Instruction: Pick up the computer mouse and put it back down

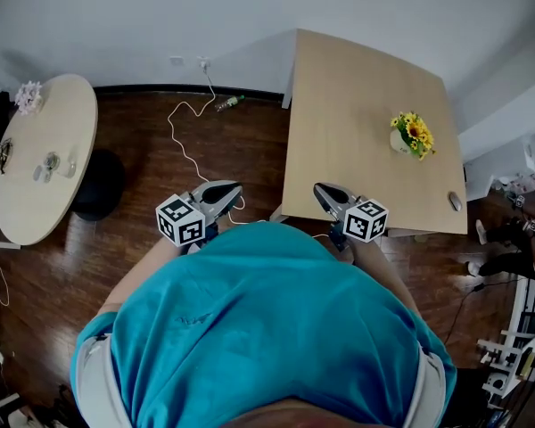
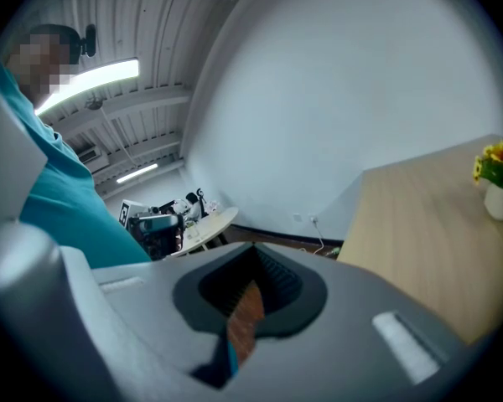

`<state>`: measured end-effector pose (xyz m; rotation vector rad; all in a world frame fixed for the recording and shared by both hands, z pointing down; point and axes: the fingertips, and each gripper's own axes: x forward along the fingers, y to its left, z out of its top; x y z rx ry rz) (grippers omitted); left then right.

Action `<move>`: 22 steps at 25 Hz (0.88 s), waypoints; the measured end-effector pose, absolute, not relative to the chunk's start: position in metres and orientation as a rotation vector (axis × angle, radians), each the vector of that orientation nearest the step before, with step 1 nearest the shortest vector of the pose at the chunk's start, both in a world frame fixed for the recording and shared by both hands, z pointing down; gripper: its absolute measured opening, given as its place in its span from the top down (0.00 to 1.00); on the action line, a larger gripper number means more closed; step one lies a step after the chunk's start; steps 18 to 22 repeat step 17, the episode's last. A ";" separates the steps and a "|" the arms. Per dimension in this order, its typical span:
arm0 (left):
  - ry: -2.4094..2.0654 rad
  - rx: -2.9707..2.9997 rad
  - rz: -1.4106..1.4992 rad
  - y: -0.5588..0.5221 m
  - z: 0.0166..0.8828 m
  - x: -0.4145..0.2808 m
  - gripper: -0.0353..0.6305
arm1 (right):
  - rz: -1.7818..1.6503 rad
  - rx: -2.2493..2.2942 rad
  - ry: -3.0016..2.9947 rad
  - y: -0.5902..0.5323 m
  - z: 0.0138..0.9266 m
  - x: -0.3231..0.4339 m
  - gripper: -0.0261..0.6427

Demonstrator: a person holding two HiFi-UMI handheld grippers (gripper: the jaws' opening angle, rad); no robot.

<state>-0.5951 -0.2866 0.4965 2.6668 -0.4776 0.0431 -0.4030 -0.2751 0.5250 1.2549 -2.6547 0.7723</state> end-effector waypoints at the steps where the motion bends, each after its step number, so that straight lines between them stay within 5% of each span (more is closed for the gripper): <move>1: -0.477 2.668 0.044 -0.287 0.496 -0.594 0.94 | 0.770 1.255 -2.654 -0.275 0.525 -0.402 0.96; 22: -0.477 2.667 0.049 -0.286 0.498 -0.596 0.94 | 0.750 1.254 -2.665 -0.274 0.524 -0.404 0.96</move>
